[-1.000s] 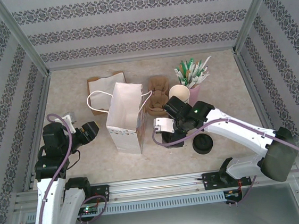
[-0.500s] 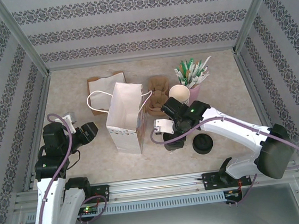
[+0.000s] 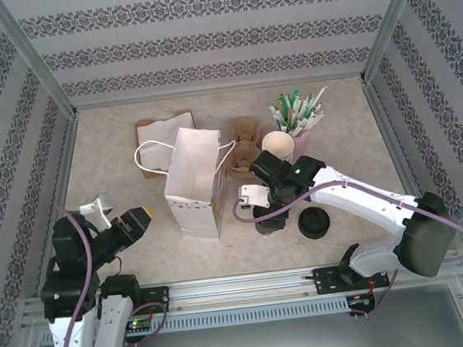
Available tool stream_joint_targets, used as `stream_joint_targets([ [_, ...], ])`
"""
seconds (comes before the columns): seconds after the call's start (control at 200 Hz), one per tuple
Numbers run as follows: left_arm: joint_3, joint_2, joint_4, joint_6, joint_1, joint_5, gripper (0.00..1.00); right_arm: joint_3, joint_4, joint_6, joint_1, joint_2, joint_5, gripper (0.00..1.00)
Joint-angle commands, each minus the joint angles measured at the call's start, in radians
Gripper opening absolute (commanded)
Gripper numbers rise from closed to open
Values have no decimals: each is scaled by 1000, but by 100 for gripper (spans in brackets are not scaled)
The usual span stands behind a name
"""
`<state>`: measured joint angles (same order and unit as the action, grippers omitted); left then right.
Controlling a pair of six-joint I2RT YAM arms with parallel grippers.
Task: Pack the takeout coffee
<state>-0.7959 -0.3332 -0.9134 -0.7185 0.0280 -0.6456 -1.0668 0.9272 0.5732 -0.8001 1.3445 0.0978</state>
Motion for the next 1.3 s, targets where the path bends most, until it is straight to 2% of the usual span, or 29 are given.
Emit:
stream_joint_targets([
  [0.0, 19, -4, -68, -52, 3, -75, 52, -6, 9, -23, 10, -14, 12, 75],
  [0.2, 12, -72, -79, -31, -28, -96, 50, -5, -3, -40, 13, -12, 0, 75],
  [0.34, 83, -53, 27, -101, -120, -72, 49, -10, -15, -59, 22, 6, -26, 75],
  [0.43, 79, -146, 71, -110, -268, 32, 48, -28, -4, -64, 26, 26, -30, 75],
  [0.51, 84, -236, 184, -160, -466, 100, 48, -42, 5, -68, 27, 35, -39, 75],
  [0.605, 77, -277, 237, -215, -675, 266, 48, -46, -2, -87, 29, 27, -47, 76],
  [0.894, 278, -228, 517, -477, -994, 526, 46, -62, 22, -162, 32, 15, -70, 73],
  [1.054, 309, -211, 539, -520, -1062, 652, 46, -57, -6, -216, 29, -7, -58, 72],
  [1.204, 405, -244, 776, -554, -1085, 681, 46, -44, -15, -271, 20, -27, -76, 71],
  [1.294, 414, -279, 838, -545, -1091, 736, 46, -38, -7, -300, 11, -46, -98, 71],
])
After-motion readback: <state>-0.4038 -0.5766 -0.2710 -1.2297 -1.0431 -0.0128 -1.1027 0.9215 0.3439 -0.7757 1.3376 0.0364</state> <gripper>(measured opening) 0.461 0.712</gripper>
